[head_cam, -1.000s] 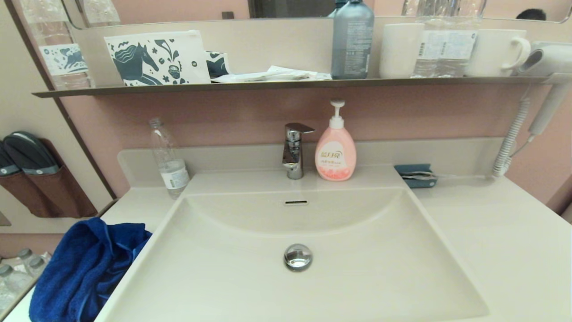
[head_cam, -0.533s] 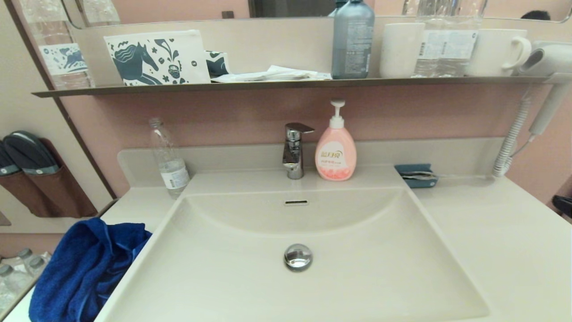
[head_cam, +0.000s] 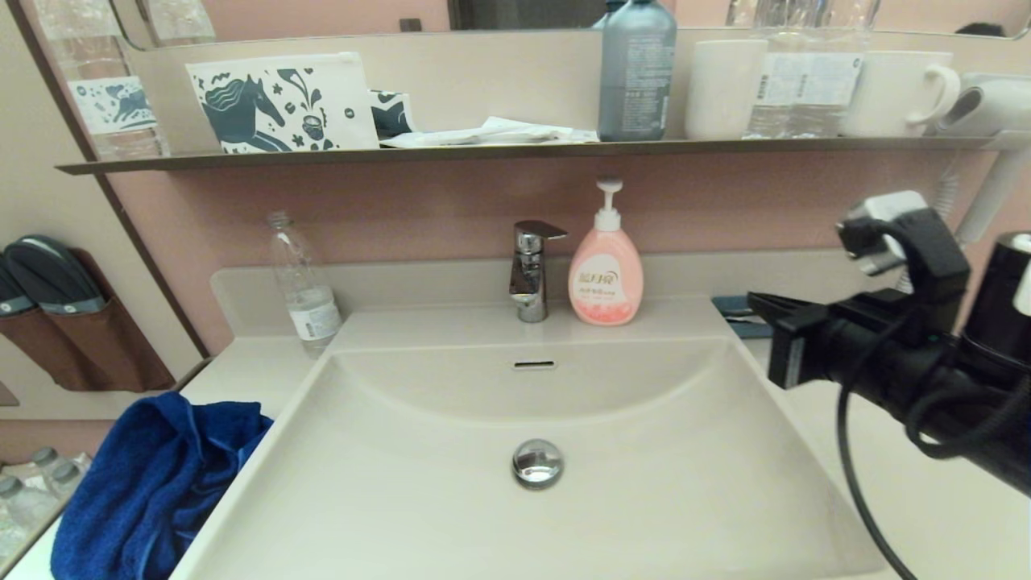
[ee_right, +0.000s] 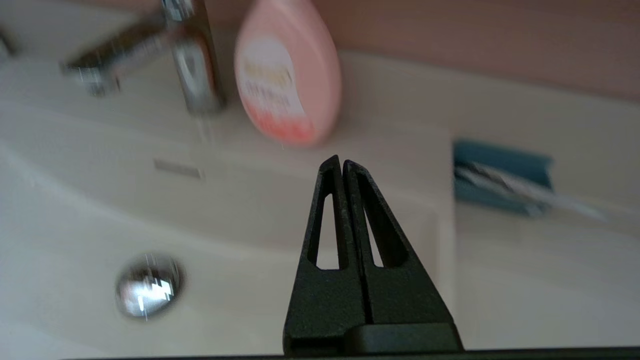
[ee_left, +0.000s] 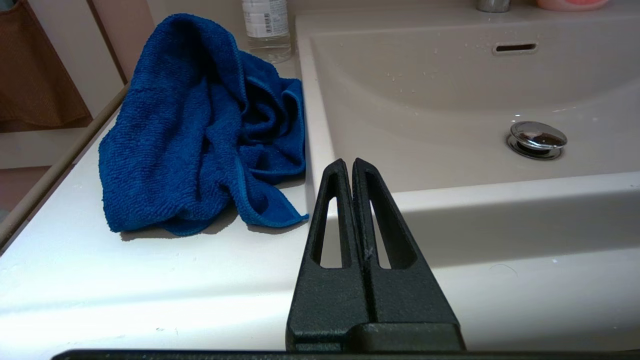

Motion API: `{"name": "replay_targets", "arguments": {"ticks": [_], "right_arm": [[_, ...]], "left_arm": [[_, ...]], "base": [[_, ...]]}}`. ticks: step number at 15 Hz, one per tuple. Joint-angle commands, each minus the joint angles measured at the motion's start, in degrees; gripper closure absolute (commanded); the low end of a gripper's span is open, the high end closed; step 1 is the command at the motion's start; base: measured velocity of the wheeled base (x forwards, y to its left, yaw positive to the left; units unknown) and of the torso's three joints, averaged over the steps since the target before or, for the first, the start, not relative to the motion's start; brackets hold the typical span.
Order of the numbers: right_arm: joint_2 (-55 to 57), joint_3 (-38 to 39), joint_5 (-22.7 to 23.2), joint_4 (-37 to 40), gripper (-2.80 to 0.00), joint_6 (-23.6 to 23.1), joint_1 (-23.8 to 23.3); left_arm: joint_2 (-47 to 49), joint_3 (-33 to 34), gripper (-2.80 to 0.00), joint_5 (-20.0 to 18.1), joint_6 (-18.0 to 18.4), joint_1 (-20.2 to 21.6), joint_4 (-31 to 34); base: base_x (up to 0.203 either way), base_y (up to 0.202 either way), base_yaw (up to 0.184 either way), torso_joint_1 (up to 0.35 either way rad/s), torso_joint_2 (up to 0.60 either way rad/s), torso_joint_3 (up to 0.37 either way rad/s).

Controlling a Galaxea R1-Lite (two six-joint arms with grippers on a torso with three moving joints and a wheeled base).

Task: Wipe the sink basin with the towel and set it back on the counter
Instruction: Turn on the faucet

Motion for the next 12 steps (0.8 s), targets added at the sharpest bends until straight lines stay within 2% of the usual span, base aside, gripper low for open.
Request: {"name": "replay_targets", "arguments": {"ticks": [1, 5, 10, 12], "right_arm": [[14.01, -11.08, -1.33, -1.58, 0.0, 0.31, 1.8], [25.91, -24.58, -1.65, -2.46, 0.0, 0.67, 2.42], [34.74, -36.89, -0.91, -2.58, 0.0, 0.64, 3.57], [36.79, -39.78, 0.93, -2.54, 0.0, 0.68, 5.4]], "left_arm": [[-0.02, 0.0, 0.0, -0.05, 0.01, 0.0, -0.01], [-0.02, 0.0, 0.0, -0.05, 0.01, 0.0, -0.01], [-0.02, 0.0, 0.0, -0.05, 0.01, -0.01, -0.01], [-0.02, 0.0, 0.0, -0.05, 0.01, 0.0, -0.01]], "base": [[0.0, 0.0, 0.0, 0.0, 0.0, 0.0], [0.0, 0.0, 0.0, 0.0, 0.0, 0.0], [0.0, 0.0, 0.0, 0.0, 0.0, 0.0], [0.0, 0.0, 0.0, 0.0, 0.0, 0.0]]}}
